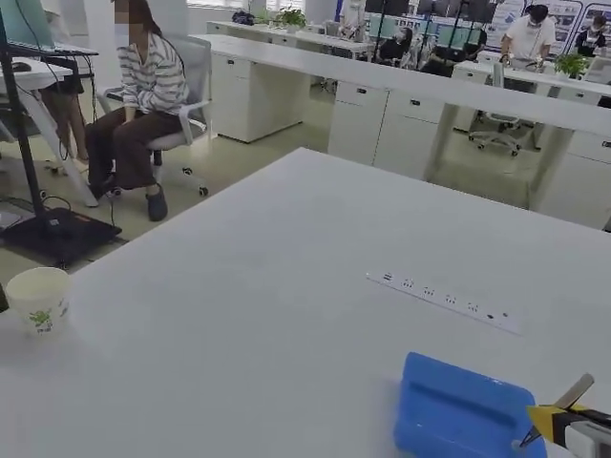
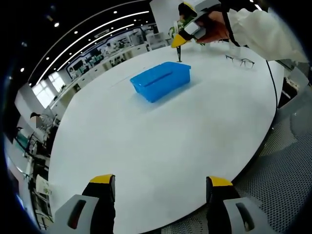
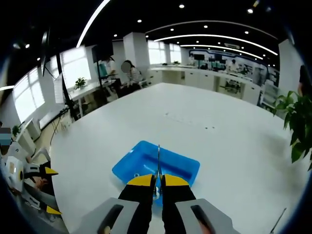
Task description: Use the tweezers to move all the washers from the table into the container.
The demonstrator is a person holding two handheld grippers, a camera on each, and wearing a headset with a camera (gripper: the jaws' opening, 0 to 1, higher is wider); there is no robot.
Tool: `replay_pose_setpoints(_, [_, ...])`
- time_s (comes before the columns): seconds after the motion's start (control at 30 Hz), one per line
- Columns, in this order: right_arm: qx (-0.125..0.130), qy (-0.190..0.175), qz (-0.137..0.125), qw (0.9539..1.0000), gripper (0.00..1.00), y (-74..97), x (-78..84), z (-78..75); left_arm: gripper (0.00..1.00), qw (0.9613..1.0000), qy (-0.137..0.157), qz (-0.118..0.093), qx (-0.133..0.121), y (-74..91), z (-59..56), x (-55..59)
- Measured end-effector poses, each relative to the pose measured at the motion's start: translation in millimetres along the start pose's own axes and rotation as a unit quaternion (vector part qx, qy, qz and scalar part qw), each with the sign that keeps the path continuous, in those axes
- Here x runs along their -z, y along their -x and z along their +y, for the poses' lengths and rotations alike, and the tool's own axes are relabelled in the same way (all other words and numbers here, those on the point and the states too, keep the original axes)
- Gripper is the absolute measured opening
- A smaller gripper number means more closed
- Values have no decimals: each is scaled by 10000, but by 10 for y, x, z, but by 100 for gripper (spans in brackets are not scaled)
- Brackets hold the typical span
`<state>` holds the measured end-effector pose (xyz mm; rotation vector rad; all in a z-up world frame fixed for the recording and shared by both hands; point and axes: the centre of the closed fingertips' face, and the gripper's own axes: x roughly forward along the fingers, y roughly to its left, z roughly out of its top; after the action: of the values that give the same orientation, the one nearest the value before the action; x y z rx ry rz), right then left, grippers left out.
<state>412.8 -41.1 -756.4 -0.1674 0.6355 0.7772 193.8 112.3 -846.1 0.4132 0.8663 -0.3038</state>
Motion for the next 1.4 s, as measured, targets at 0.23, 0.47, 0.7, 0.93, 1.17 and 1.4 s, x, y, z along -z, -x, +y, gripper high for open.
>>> replay_pose_setpoints(0.23, [-3,-19,69,10000,2,-134,38,-64,77,9999,21,54,-103,-3,36,15])
replay_pose_setpoints(0.47, [5,29,152,9999,2,-263,93,-122,77,9999,102,79,-107,-7,43,28])
replay_pose_setpoints(0.7, [-47,38,365,9993,2,-433,249,-143,77,9998,82,132,-81,-9,34,53])
replay_pose_setpoints(0.93, [-92,79,456,9989,2,-548,292,-134,76,9997,109,206,-89,-12,40,80])
replay_pose_setpoints(1.17, [-101,48,521,9986,2,-619,361,-161,76,9996,108,253,-103,-13,45,98])
replay_pose_setpoints(1.4, [-61,132,575,9982,2,-647,396,-190,76,9995,95,288,-91,-21,41,111])
